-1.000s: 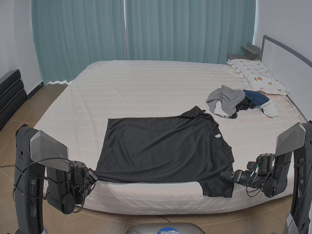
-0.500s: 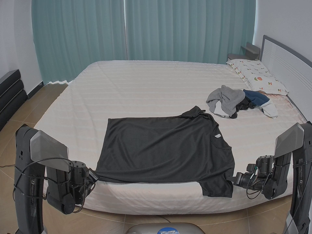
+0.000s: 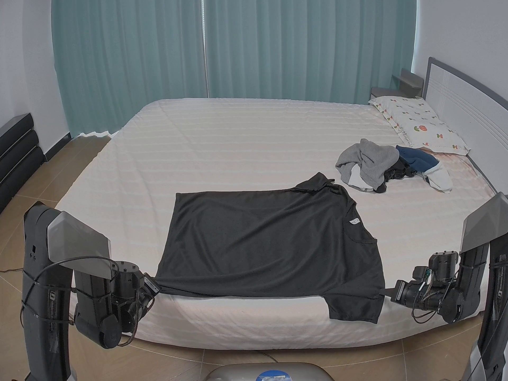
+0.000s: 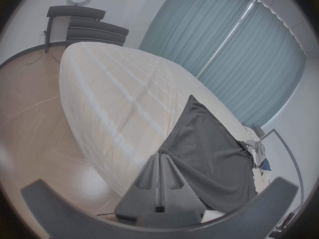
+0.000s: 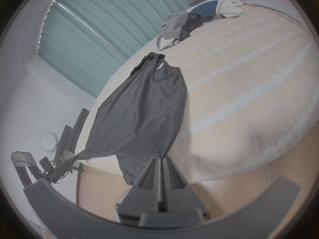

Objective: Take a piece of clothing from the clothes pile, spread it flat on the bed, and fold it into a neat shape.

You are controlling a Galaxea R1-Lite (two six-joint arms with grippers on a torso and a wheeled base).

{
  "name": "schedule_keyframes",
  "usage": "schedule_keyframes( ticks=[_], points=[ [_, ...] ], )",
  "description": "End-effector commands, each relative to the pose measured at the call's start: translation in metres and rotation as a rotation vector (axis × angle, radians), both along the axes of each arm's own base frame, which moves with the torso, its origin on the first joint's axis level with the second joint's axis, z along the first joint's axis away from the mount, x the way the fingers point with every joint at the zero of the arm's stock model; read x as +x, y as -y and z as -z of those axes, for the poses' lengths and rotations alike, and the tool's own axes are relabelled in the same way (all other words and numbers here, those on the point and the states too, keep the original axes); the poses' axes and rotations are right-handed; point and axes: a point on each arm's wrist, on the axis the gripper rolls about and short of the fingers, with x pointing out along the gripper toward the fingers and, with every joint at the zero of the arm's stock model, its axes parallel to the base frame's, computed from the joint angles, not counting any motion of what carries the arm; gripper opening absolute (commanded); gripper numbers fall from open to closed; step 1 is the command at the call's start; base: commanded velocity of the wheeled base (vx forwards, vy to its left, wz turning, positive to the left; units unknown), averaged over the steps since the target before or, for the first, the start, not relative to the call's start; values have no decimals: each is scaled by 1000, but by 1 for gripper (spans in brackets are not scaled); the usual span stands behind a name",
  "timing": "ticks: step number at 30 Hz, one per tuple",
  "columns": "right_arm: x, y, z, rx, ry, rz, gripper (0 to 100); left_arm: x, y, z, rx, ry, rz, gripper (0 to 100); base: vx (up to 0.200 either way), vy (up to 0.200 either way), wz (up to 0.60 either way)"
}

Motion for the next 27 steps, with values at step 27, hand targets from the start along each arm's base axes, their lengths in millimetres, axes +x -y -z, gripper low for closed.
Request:
schedule_keyframes(
  ticks=[27],
  points=[
    [-61, 1, -6, -74, -109, -33, 0, -36, -9, -7, 174, -109, 90, 0, 0, 0, 0]
  ],
)
